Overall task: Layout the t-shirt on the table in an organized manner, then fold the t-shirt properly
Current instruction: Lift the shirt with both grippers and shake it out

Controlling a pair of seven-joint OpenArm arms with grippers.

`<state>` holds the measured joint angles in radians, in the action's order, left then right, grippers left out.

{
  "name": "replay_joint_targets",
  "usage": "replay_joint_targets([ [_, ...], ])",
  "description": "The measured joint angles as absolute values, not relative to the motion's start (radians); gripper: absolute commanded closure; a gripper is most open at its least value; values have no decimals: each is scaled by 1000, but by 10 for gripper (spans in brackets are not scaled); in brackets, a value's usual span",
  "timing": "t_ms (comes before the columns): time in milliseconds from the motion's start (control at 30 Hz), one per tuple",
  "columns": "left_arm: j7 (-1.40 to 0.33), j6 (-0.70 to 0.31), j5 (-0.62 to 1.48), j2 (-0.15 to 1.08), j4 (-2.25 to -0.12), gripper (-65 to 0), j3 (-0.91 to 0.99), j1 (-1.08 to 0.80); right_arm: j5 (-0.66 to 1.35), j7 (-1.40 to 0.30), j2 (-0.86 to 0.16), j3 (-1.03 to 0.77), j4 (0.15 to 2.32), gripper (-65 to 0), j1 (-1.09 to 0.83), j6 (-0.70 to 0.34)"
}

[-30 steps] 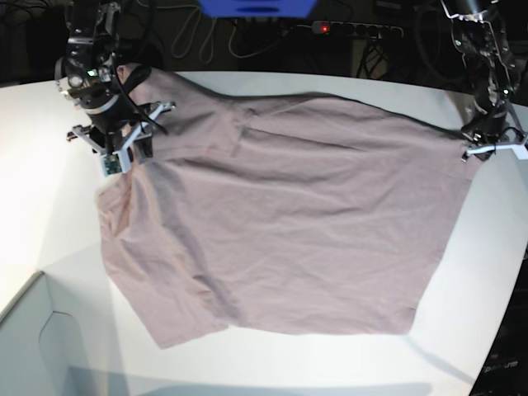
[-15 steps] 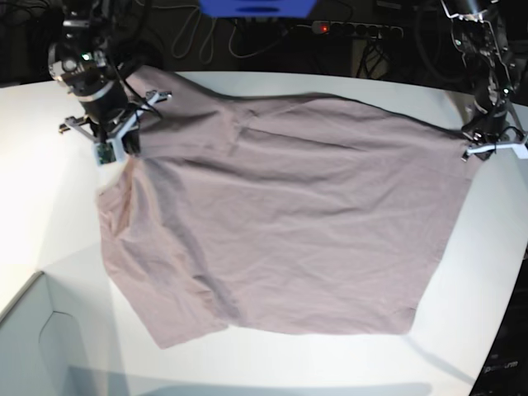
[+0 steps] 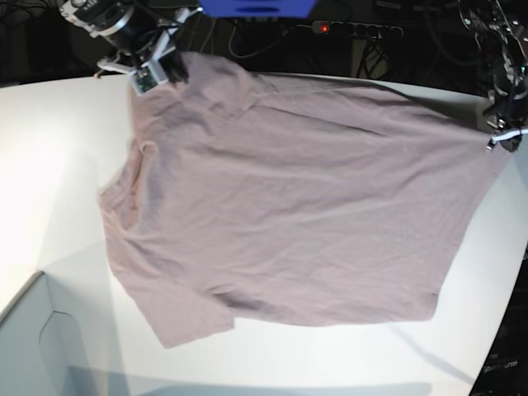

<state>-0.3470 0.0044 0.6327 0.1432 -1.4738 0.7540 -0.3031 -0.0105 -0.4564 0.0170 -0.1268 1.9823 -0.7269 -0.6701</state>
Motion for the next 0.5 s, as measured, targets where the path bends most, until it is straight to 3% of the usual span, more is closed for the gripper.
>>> replay_joint_targets([
  [500, -347, 7, 633, 135, -1482, 0, 851, -299, -17, -448, 11, -63, 1879, 0, -688, -673],
])
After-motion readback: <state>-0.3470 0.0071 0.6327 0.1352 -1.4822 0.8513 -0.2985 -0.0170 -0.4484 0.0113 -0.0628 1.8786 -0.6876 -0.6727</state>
